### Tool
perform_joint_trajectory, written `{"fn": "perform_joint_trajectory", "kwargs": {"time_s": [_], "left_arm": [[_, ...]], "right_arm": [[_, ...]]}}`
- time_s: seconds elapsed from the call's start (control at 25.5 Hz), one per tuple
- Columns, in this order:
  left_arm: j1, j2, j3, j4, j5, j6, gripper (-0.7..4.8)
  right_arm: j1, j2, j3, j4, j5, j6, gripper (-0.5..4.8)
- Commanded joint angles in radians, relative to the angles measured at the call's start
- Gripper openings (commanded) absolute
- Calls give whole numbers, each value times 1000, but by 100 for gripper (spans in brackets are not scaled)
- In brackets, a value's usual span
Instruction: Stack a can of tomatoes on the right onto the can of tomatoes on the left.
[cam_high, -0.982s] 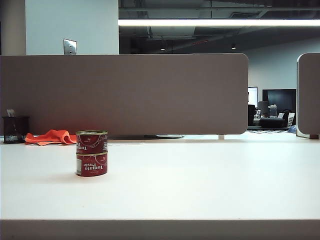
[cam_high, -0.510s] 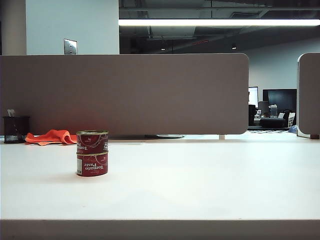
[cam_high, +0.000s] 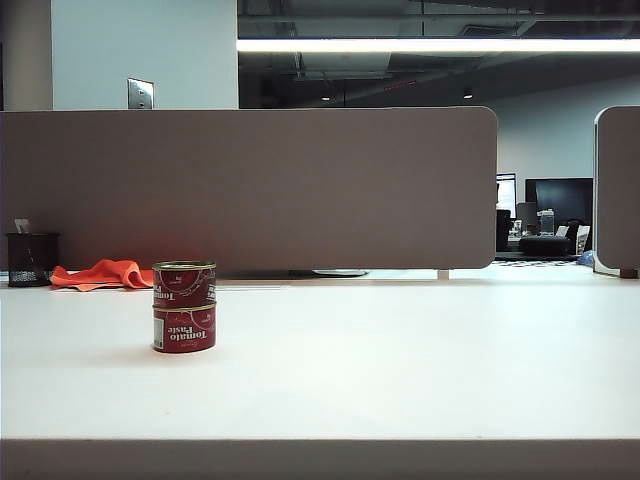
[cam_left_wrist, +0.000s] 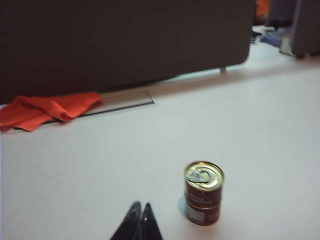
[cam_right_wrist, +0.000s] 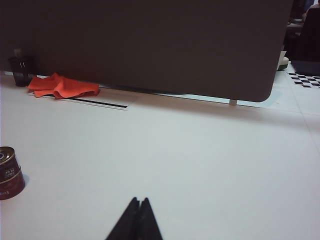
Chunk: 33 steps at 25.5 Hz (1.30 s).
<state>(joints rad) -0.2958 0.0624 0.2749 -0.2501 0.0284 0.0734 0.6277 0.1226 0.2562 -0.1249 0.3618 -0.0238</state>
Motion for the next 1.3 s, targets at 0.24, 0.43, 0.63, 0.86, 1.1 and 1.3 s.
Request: {"fn": "perform_joint_trajectory", "kwargs": {"time_s": [0.24,0.43,0.63,0.86,1.1,1.3], "left_arm": [[3,-43,-64,6,-100,-76,-6],[3,-44,-150,66,-148,-92,-6],[3,-56,-193,79,-129,-89,-6],[3,-60,-225,109,-108,-80,-6],[2,-60,-228,137,-83,-73,-6],[2,-60,-228,148,-49,-66,-6]], "right_arm": [[-2,-91,-39,-59,51,-10,-1],[-1,-101,-119,-58,41,-2,-1],[0,-102,-177,-33,-7,6,-1],[0,-105,-254,75,1,30,-1],[0,-108,-254,53,40,26,-1],[0,-108,-254,55,58,26,-1]]}}
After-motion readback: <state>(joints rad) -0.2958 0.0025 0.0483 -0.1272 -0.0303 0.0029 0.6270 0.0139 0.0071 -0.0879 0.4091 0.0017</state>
